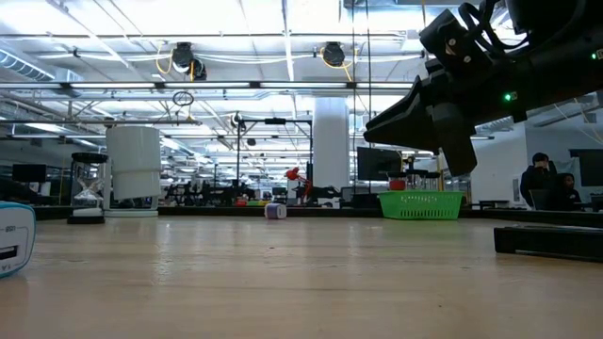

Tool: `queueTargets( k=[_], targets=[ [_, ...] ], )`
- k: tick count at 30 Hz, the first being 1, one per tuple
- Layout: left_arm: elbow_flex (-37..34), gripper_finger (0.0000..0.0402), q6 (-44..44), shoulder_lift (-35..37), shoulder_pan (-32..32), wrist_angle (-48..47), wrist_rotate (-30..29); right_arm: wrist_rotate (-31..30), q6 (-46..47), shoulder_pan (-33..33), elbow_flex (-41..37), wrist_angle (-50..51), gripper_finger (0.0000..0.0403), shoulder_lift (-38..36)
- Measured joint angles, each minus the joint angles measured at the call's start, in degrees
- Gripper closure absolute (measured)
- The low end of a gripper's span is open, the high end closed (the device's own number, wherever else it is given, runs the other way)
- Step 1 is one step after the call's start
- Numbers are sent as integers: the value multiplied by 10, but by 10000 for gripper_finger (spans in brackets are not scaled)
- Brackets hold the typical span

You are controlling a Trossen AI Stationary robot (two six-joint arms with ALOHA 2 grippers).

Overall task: Pick & Place Office items
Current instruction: Put the blue digital clock into the black bin

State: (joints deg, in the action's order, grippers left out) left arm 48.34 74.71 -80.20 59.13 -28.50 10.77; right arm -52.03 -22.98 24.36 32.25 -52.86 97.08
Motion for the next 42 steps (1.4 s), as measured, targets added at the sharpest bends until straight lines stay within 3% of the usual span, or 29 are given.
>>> queueTargets(
  k=[7,26,34,42],
  targets=[
    [0,244,-29,0,0,-37,-16,0,0,0,0,0,305,0],
    [0,392,-77,-23,0,-73,-49,0,0,0,0,0,305,0],
    [1,385,-80,-26,0,-72,-35,28,0,0,0,0,305,0],
    [0,392,-68,-23,6,-12,-20,27,0,0,0,0,305,0]
  ],
)
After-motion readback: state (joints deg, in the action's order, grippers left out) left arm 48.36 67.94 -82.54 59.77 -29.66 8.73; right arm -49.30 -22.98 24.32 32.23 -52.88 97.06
